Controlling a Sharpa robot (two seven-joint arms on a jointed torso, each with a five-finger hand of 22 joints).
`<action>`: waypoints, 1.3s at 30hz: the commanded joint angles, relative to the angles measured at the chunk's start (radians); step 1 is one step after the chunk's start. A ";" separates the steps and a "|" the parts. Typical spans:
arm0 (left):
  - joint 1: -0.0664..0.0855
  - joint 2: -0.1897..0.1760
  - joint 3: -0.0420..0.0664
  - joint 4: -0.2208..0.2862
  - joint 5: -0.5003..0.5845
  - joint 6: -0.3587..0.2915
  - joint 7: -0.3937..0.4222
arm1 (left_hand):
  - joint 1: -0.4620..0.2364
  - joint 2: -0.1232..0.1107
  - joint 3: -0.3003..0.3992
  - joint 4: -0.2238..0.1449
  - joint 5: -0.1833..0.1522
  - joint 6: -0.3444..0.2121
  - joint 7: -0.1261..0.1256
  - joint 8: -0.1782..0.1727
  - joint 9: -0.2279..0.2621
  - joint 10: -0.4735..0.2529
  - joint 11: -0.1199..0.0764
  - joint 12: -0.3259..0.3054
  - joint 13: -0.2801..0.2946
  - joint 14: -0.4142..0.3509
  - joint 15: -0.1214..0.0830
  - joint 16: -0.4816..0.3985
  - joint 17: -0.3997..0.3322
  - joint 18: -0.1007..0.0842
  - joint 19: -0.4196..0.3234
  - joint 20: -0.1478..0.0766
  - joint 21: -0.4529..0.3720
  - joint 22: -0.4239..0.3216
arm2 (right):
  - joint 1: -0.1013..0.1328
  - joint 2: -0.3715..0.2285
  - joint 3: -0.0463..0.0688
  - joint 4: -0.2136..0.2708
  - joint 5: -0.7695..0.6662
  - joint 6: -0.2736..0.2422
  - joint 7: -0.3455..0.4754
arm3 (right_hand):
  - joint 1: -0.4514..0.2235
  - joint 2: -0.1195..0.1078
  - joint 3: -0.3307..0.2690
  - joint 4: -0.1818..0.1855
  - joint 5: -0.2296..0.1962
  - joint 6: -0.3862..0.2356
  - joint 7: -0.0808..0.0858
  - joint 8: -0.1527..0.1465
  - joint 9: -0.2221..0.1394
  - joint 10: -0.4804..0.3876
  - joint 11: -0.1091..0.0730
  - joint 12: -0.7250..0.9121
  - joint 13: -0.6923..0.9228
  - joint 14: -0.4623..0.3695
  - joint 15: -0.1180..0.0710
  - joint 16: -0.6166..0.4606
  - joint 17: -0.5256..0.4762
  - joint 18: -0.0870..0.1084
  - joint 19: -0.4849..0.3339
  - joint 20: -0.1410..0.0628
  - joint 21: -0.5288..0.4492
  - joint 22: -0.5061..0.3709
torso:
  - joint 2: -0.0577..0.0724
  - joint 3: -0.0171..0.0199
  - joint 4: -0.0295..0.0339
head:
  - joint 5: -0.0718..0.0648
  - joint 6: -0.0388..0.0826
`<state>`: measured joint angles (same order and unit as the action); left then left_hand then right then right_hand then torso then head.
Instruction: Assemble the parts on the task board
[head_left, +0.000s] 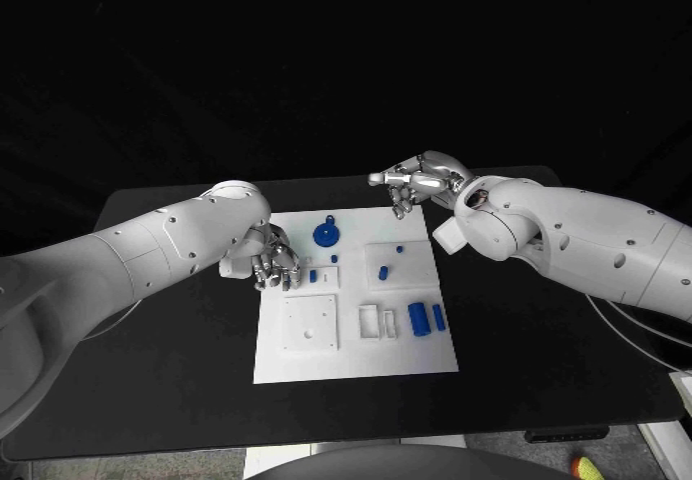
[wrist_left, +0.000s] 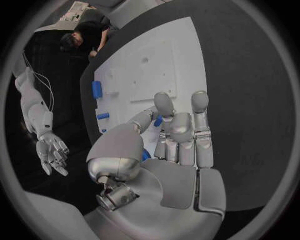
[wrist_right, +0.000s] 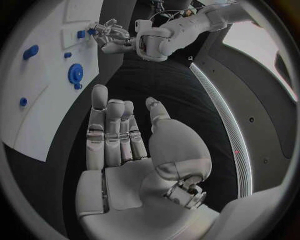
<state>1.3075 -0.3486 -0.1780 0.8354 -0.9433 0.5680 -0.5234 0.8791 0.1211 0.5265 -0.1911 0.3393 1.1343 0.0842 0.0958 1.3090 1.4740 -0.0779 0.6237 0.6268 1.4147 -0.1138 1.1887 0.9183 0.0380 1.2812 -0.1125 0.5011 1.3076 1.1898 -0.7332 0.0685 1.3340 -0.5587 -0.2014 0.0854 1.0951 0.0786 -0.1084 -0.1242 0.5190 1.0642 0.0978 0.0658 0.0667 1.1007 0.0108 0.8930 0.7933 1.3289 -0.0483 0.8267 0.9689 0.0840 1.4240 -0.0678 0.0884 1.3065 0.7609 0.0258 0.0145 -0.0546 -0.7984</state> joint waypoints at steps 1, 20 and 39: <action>-0.010 0.004 -0.004 0.004 0.001 0.029 -0.003 | 0.011 -0.001 -0.005 0.000 -0.005 0.122 -0.121 0.000 0.005 0.033 -0.002 0.006 -0.002 0.005 0.005 0.004 0.000 0.011 0.001 0.003 -0.006 0.018 | -0.001 0.001 0.000 0.001 -0.006 0.016 0.006 | -0.006 -0.002 0.004 -0.001 0.001 0.006 0.001 -0.003 -0.001 0.002 -0.006 0.003 0.000 -0.001 -0.005 0.002 0.000 0.001 0.007 -0.003 -0.007 0.001 | 0.000 -0.0001 0.0004 | -0.001 0.000; -0.010 -0.002 -0.005 0.002 0.002 -0.007 -0.018 | 0.033 -0.031 -0.237 0.089 -0.057 0.036 -0.090 -0.021 -0.424 0.005 0.009 -0.001 0.002 -0.021 0.006 -0.026 -0.045 -0.001 0.001 -0.006 -0.034 0.018 | -0.001 -0.001 0.000 0.002 -0.006 0.015 0.006 | -0.008 -0.004 0.010 -0.002 0.002 0.006 0.001 -0.003 -0.001 0.002 -0.006 0.002 0.000 -0.001 -0.005 0.001 0.000 0.001 0.006 -0.003 -0.007 0.001 | 0.000 -0.0001 0.0000 | 0.000 0.000; -0.010 -0.013 -0.005 0.004 0.002 -0.043 -0.014 | 0.024 -0.101 -0.363 0.197 -0.280 0.036 -0.082 -0.012 -0.454 -0.004 0.014 0.010 0.002 -0.028 0.008 -0.023 -0.050 -0.001 0.001 -0.006 -0.041 0.018 | -0.001 -0.003 0.000 0.001 -0.006 0.016 0.005 | -0.008 -0.004 0.010 -0.002 0.002 0.006 0.001 -0.003 -0.001 0.002 -0.006 0.002 0.000 -0.001 -0.005 0.001 0.000 0.001 0.006 -0.003 -0.007 0.001 | 0.000 -0.0001 0.0002 | 0.000 0.001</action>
<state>1.2981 -0.3612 -0.1829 0.8377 -0.9412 0.5398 -0.5389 0.9031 0.0308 0.1664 -0.0019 0.0639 1.1718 -0.0056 0.0784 0.8561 1.4654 -0.0690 0.6265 0.6288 1.3926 -0.1061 1.1686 0.8698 0.0381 1.2811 -0.1126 0.4647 1.3073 1.1898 -0.7360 0.0685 1.3342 -0.5589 -0.2008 0.0848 1.0952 0.0787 -0.1042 -0.1284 0.5190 1.0642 0.0978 0.0658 0.0667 1.1007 0.0108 0.8930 0.7932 1.3290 -0.0483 0.8266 0.9689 0.0840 1.4240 -0.0678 0.0846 1.3062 0.7607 0.0258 0.0144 -0.0542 -0.7975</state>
